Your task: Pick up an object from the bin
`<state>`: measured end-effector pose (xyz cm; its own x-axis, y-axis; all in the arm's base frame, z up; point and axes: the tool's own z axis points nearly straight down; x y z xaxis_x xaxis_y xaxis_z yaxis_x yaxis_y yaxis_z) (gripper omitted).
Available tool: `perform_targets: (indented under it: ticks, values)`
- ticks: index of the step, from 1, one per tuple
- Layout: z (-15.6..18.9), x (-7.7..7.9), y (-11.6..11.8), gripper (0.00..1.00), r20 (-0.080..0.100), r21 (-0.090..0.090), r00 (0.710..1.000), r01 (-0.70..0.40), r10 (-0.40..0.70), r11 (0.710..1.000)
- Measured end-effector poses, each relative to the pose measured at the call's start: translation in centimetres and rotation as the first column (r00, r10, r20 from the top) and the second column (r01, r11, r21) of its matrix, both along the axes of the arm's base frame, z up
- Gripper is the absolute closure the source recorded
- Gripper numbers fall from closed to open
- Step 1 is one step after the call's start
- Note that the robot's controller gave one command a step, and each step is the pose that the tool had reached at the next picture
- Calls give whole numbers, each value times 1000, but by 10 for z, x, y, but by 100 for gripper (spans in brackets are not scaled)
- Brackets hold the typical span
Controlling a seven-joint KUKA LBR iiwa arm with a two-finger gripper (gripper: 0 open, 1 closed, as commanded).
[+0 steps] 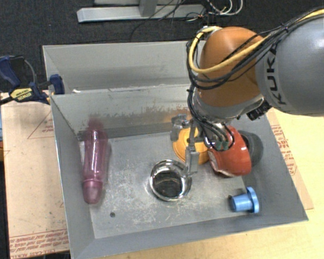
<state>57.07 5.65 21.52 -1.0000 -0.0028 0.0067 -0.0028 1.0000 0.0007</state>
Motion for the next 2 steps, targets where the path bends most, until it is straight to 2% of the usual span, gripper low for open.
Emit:
perform_targets:
  ticks: [1, 2]
  values:
    - [5, 1, -1, 0, 8, 0, 1000, 3, -3, 1000]
    - [-107, -18, 14, 0, 9, 1, 972, -235, 235, 972]
